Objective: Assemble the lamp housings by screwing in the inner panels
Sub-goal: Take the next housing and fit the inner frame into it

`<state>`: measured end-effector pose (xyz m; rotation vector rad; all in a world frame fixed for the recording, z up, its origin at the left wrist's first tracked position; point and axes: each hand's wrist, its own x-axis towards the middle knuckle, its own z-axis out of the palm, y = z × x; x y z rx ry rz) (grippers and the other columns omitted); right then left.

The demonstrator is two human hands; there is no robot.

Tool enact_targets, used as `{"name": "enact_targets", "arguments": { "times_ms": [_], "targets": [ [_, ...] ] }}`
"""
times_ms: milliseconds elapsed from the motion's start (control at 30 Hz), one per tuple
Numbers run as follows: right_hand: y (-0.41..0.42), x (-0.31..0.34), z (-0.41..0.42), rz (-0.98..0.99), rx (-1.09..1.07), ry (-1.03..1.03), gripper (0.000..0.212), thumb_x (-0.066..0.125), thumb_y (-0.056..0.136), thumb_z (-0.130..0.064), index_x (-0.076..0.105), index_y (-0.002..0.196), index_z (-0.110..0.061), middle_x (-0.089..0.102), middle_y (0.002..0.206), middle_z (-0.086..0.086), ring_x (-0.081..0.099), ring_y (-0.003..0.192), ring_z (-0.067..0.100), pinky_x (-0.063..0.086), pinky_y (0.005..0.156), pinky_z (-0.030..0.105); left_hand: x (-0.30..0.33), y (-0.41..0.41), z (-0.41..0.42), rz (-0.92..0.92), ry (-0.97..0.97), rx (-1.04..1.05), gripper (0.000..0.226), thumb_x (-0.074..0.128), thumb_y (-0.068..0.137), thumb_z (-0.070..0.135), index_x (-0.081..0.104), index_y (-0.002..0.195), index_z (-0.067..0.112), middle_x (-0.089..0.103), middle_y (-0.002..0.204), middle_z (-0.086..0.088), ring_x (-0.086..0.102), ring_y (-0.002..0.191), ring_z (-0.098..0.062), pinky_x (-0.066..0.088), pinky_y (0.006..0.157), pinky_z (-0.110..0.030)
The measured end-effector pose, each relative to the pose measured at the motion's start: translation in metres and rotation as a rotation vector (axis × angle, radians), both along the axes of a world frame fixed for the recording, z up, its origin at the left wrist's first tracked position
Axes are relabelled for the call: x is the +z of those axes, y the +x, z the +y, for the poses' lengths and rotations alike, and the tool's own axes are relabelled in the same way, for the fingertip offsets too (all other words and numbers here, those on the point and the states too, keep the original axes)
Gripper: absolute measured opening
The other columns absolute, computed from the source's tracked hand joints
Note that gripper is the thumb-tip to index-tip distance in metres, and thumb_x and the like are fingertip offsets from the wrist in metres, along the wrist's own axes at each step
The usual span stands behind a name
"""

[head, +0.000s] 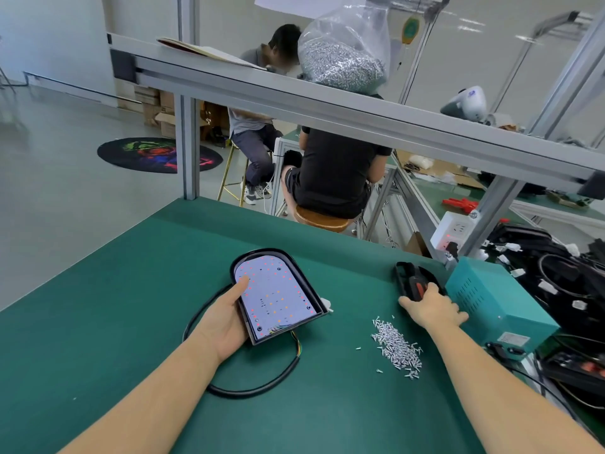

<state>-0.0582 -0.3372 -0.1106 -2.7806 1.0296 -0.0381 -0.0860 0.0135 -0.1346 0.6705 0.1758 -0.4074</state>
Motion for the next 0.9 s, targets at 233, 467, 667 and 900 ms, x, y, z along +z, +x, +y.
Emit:
{"name": "enact_targets", "arguments": {
  "times_ms": [233, 467, 667, 900],
  "targets": [
    [-0.026, 0.040, 0.080, -0.417, 0.232, 0.232, 0.070, 0.063, 0.076, -0.063, 0.043, 0.135, -0.032, 0.057, 0.120, 0.005, 0.049, 0.116, 0.030, 0.027, 0.094, 0.043, 0.000, 0.000, 0.000, -0.010, -0.019, 0.004, 0.038, 0.045, 0.097, 0.034, 0.061, 0.117, 0.005, 0.069, 0.115, -0.013, 0.067, 0.101, -0.024, 0.048, 0.083, -0.045],
    [-0.080, 0.039, 0.196, -0.491, 0.616, 0.204, 0.083, 0.058, 0.062, -0.071, 0.041, 0.137, -0.040, 0.051, 0.125, -0.009, 0.043, 0.118, 0.016, 0.012, 0.083, 0.028, 0.002, -0.001, -0.003, -0.085, -0.037, -0.006, 0.056, 0.033, 0.097, 0.052, 0.059, 0.125, 0.011, 0.063, 0.125, -0.014, 0.060, 0.115, -0.027, 0.045, 0.095, -0.046],
    [-0.091, 0.014, 0.226, -0.413, 0.624, 0.080, 0.091, 0.056, 0.070, -0.075, 0.034, 0.144, -0.026, 0.040, 0.138, -0.006, 0.032, 0.127, 0.016, 0.011, 0.095, 0.032, 0.002, -0.001, -0.002, -0.089, -0.052, 0.012, 0.065, 0.021, 0.098, 0.058, 0.059, 0.122, 0.011, 0.067, 0.118, -0.015, 0.067, 0.104, -0.025, 0.049, 0.083, -0.041],
    [-0.091, 0.006, 0.230, -0.359, 0.612, 0.067, 0.083, 0.059, 0.067, -0.076, 0.042, 0.131, -0.025, 0.040, 0.136, -0.008, 0.032, 0.125, 0.017, 0.015, 0.098, 0.033, -0.001, 0.001, 0.001, -0.116, -0.044, 0.025, 0.071, 0.024, 0.095, 0.063, 0.062, 0.118, 0.008, 0.067, 0.116, -0.017, 0.068, 0.102, -0.030, 0.051, 0.081, -0.044]
  ]
}}
